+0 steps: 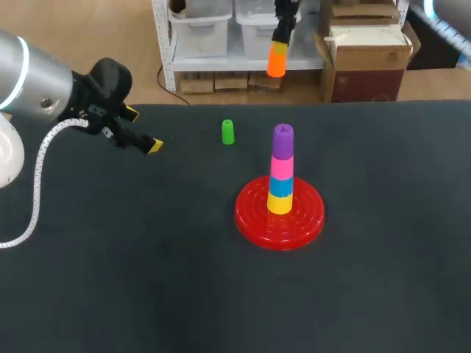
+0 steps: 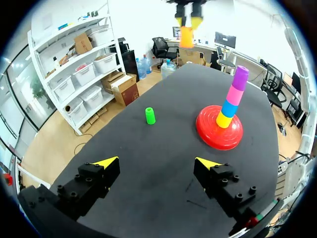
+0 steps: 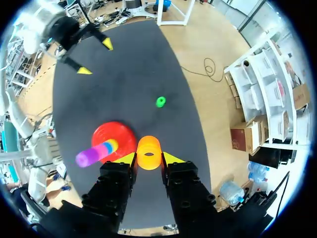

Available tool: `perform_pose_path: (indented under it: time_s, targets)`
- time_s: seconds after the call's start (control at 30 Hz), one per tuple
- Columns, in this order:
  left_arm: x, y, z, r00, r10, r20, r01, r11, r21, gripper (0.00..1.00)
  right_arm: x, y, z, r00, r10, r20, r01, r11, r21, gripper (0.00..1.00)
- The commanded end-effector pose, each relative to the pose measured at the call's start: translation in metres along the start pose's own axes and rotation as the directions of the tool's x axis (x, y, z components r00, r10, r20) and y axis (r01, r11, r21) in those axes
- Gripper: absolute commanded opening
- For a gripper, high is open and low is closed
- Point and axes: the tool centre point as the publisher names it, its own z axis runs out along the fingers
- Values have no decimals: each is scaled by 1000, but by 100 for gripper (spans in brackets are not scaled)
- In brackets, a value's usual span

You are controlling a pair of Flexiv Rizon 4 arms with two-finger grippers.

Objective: Pick up and stack the cylinders on the red base in this order: pink,purple,orange,green

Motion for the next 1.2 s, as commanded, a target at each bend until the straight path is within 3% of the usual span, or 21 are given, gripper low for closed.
perform_pose_path:
  time_s: [0.03,0.33,0.53,1.2]
  targets:
    - [0,0,0,1000,0,0,0,1000,-1,100,33,75,-7,975,-15,223,-13,992,123,0]
    - [0,0,0,1000,0,0,0,1000,-1,100,37,119,-4,972,-37,234,9,993,120,0]
    - [0,0,0,1000,0,0,0,1000,-1,100,36,136,-4,974,-57,221,21,987,160,0]
    - [0,0,0,1000,0,0,0,1000,-1,100,37,139,11,997,-3,80,-14,976,215,0]
